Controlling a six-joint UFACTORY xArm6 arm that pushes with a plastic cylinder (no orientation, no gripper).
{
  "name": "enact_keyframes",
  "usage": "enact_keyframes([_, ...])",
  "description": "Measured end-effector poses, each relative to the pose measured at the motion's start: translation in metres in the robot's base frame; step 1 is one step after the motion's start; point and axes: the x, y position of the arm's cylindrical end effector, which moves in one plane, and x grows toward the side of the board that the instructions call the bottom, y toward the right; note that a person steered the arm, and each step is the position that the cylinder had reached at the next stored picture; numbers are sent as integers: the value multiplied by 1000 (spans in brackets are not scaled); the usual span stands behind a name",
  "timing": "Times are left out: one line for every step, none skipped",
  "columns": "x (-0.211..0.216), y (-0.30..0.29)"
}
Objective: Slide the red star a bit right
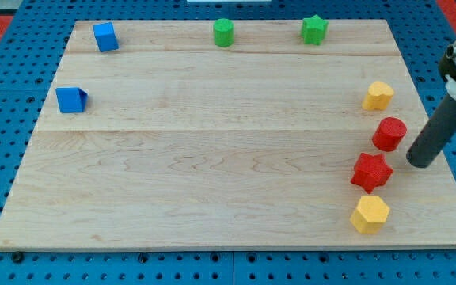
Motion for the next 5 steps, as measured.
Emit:
enact_keyframes([-17,-35])
enact_keyframes([-17,-72])
enact_keyframes([-15,-105])
enact_keyframes([12,-117])
enact_keyframes([26,-84])
